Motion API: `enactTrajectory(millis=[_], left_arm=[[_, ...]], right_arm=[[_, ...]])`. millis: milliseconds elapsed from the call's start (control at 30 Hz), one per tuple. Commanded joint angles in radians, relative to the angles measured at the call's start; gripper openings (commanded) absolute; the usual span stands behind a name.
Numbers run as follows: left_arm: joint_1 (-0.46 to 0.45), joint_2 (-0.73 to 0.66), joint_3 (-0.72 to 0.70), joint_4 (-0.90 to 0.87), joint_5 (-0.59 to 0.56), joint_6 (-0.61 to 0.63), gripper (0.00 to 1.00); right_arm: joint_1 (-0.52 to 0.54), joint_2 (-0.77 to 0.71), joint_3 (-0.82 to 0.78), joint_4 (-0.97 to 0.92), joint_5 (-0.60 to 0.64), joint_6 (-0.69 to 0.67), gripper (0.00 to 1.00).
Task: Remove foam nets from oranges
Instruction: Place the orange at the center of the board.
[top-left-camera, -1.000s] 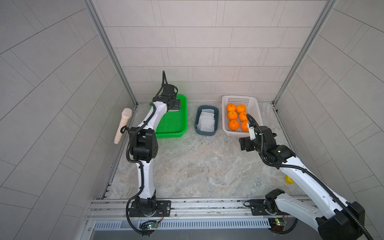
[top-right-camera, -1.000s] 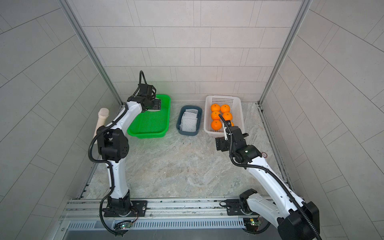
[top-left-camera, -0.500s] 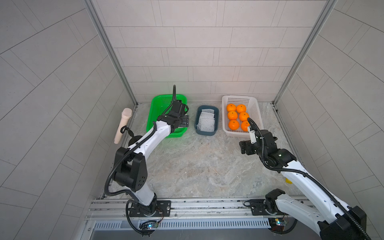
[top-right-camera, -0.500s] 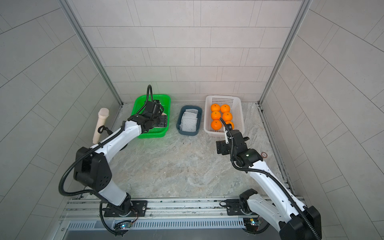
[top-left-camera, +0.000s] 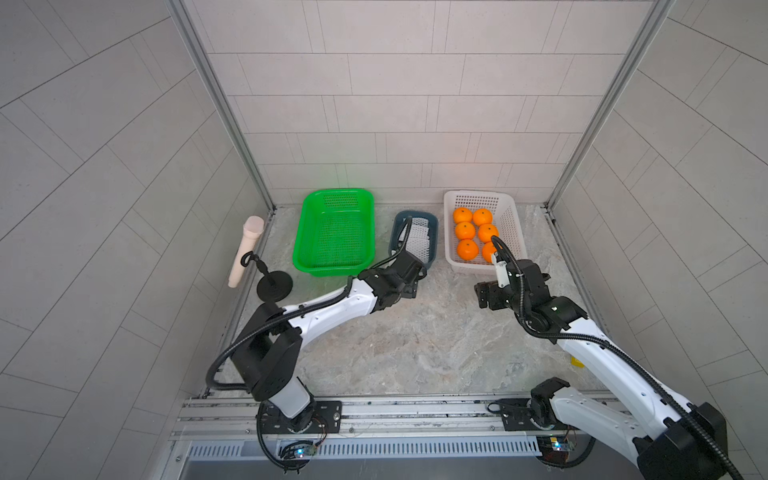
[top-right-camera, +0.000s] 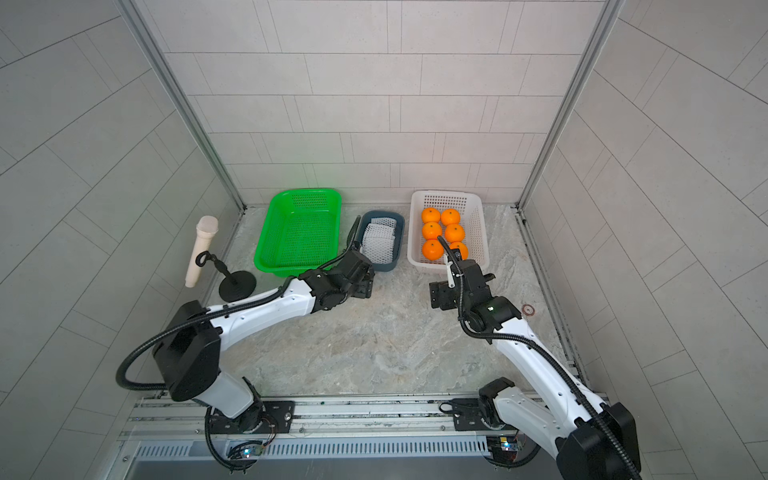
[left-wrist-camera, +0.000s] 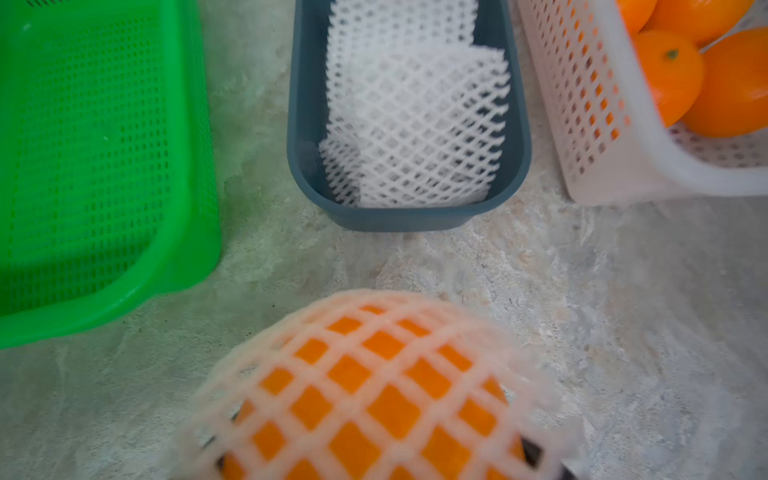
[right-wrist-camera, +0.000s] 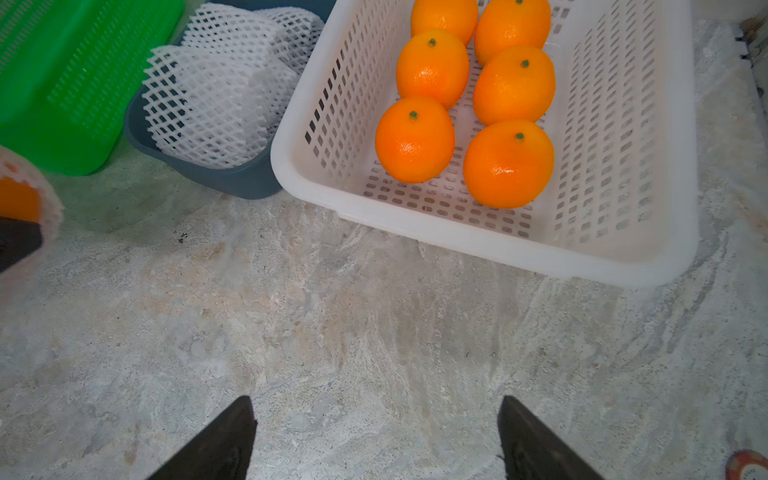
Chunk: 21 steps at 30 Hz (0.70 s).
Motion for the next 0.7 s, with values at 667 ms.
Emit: enactTrajectory(millis=[667], left_arm=[[-0.069,0.234,0.018,0.121,-0.019,-0.169,0.85]], right_arm=[[0.006,0.03,-0.039,0.034,-0.047,0.026,0.92]])
